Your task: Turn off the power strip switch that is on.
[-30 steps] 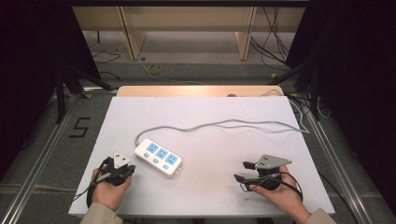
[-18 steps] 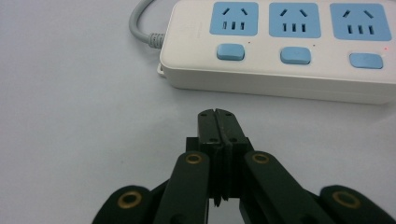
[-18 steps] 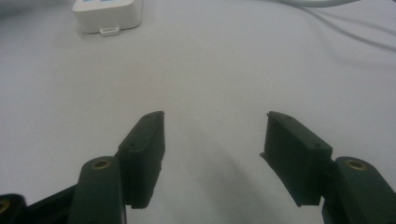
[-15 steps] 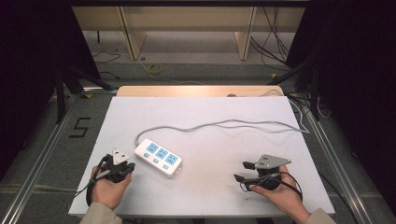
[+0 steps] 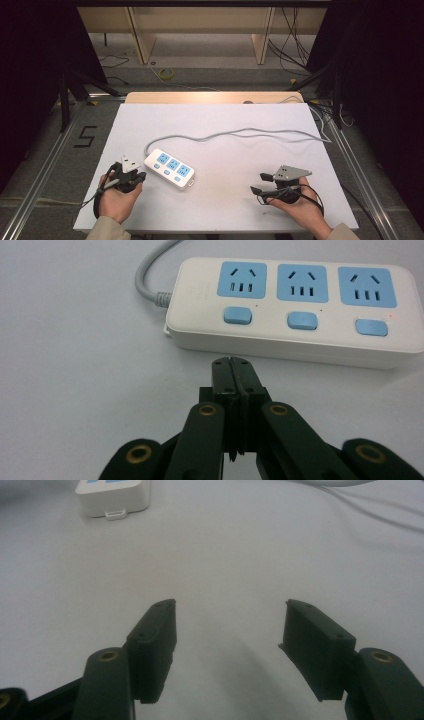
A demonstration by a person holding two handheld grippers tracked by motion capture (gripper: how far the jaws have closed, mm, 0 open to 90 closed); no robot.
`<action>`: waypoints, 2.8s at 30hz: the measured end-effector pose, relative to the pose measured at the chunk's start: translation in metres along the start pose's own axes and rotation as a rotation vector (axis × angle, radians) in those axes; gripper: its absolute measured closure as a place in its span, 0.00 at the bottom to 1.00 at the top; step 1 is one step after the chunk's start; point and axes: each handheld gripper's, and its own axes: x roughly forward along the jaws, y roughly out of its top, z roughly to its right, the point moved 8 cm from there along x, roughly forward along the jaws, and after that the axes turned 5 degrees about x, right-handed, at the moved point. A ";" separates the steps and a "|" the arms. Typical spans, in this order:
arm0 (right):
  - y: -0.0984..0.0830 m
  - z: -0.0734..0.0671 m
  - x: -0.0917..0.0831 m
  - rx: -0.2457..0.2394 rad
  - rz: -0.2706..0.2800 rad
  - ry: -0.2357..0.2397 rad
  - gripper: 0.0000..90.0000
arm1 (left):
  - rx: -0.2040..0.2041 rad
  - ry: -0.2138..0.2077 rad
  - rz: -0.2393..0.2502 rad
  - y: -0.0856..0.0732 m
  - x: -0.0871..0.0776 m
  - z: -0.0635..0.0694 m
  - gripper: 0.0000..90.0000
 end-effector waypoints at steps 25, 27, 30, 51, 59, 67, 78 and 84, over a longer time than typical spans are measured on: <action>0.000 -0.001 0.001 -0.009 -0.006 0.001 0.43 | 0.015 -0.013 -0.008 0.017 0.002 0.007 1.00; -0.001 -0.002 0.001 -0.008 -0.009 0.002 0.44 | 0.018 -0.014 -0.010 0.018 0.002 0.008 1.00; -0.001 -0.002 0.001 -0.007 -0.011 0.001 0.43 | 0.024 -0.012 -0.009 0.020 0.003 0.010 1.00; -0.001 0.000 0.001 -0.010 -0.013 -0.010 0.43 | 0.044 -0.032 -0.013 0.031 0.006 0.020 1.00; -0.001 0.000 0.001 -0.011 -0.015 -0.011 0.43 | 0.046 -0.033 -0.019 0.034 0.007 0.023 1.00; -0.001 0.000 0.001 -0.012 -0.010 -0.011 0.43 | 0.053 -0.036 -0.027 0.036 0.009 0.025 1.00; -0.001 -0.001 0.001 -0.013 -0.011 -0.010 0.43 | 0.066 -0.047 -0.044 0.038 0.011 0.030 1.00; -0.001 -0.001 0.000 -0.010 -0.011 -0.010 0.43 | 0.073 -0.053 -0.048 0.040 0.013 0.034 1.00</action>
